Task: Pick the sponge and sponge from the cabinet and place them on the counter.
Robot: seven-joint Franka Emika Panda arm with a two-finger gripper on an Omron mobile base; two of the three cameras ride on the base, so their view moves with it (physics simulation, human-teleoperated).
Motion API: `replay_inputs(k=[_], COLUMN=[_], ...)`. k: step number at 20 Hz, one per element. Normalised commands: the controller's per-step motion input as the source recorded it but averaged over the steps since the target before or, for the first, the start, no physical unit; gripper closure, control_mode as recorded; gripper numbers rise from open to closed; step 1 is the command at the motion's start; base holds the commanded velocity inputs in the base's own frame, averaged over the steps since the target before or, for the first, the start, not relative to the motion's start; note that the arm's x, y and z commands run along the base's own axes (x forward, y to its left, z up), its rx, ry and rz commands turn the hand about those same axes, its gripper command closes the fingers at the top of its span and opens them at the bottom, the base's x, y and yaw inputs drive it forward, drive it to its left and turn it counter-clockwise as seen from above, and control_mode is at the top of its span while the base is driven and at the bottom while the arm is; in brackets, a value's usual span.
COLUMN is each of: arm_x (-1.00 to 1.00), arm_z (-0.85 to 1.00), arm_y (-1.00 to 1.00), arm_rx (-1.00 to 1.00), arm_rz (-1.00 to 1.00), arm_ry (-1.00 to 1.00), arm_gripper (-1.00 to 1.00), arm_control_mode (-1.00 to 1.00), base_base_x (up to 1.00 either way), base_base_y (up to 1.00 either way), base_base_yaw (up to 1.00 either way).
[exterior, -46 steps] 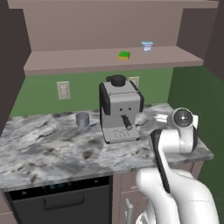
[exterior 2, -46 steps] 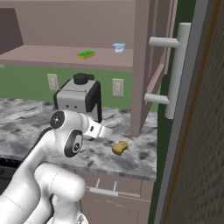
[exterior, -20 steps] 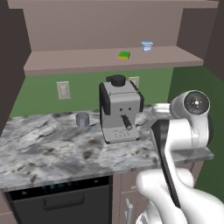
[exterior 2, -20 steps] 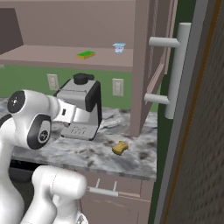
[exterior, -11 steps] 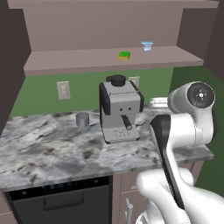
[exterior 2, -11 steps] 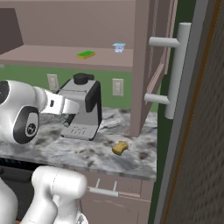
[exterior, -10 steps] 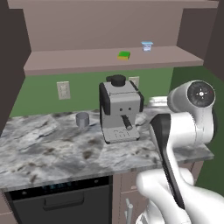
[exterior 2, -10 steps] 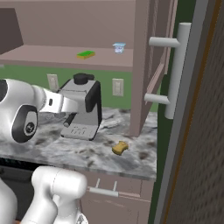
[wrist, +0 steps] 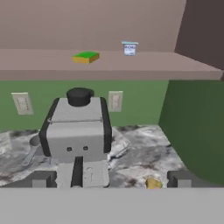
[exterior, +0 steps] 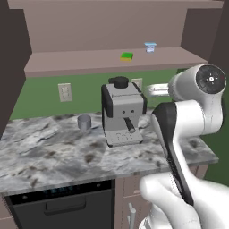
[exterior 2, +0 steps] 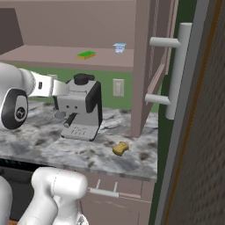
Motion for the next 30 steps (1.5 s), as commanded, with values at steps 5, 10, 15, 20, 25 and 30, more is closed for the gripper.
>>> replay_inputs(k=[5, 10, 15, 20, 25, 30], arm_x=[0.0, 0.0, 0.0, 0.0, 0.05, 0.13], arm_z=[0.58, 0.53, 0.38, 0.32, 0.18, 0.02], arm_y=[0.19, 0.2, 0.22, 0.2, 0.16, 0.03], arm_rx=[0.0, 0.0, -0.01, -0.03, -0.01, -0.01], arm_rz=[0.08, 0.08, 0.06, 0.03, 0.0, -0.02], arm_ry=[-0.08, -0.13, -0.15, -0.07, -0.05, 0.03], arm_gripper=[-1.0, -1.0, -1.0, -1.0, -1.0, -1.0], arm_control_mode=[-1.0, -1.0, -1.0, -1.0, -1.0, -1.0], base_base_x=[0.0, 0.0, 0.0, 0.0, 0.0, 0.0], base_base_y=[0.0, 0.0, 0.0, 0.0, 0.0, 0.0], base_base_yaw=[0.0, 0.0, 0.0, 0.0, 0.0, 0.0])
